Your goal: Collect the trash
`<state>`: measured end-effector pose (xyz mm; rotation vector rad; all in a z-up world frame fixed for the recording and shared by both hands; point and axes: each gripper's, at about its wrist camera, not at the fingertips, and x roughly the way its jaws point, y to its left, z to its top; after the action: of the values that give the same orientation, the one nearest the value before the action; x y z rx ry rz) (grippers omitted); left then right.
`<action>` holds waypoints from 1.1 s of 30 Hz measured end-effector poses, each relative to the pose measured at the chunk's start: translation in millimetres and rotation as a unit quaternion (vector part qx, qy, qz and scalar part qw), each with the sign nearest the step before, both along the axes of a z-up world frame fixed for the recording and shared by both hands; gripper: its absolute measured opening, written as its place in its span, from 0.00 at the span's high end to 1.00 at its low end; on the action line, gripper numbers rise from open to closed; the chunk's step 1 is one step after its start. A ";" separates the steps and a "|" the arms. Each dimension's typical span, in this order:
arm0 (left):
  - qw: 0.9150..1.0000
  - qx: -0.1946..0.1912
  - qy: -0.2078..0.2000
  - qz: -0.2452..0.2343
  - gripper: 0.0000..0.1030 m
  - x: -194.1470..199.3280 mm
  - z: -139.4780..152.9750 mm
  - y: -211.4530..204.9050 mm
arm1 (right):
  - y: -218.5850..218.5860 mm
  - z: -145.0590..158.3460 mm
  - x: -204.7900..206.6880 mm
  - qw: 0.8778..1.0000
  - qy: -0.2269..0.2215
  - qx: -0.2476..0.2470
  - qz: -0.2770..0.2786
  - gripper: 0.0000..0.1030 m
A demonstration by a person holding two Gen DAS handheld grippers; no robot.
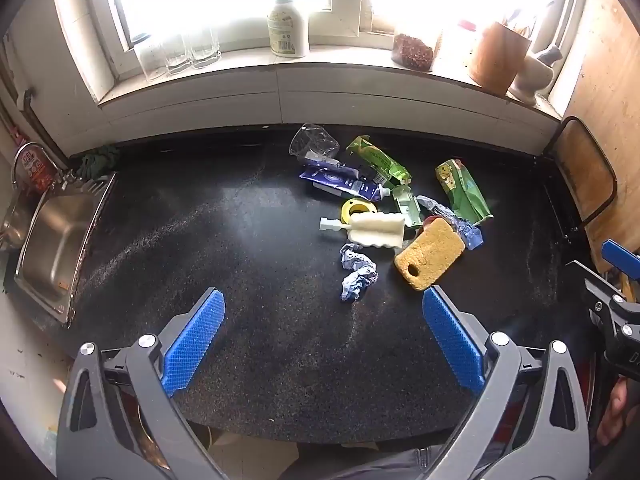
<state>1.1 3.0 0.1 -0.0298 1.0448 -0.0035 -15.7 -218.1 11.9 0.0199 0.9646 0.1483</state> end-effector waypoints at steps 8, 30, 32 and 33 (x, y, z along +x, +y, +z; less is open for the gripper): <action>1.000 0.013 0.002 -0.003 0.06 1.2 -2.0 -6.6 | 1.0 0.5 7.0 1.000 0.002 -0.004 0.001 0.06; 1.000 0.010 0.006 0.000 0.06 20.1 -2.3 1.6 | 7.0 -1.2 27.1 1.000 0.006 0.000 0.009 0.05; 1.000 0.009 0.007 0.000 0.06 21.0 -3.4 2.6 | 7.4 -1.3 28.2 1.000 0.007 0.000 0.009 0.05; 1.000 0.009 0.007 0.000 0.06 21.3 -3.7 2.2 | 8.0 -1.8 28.7 1.000 0.006 -0.001 0.009 0.06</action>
<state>22.4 5.2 -3.6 -0.0134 1.0581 0.0062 13.0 -210.1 10.0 0.0108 0.9775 0.1635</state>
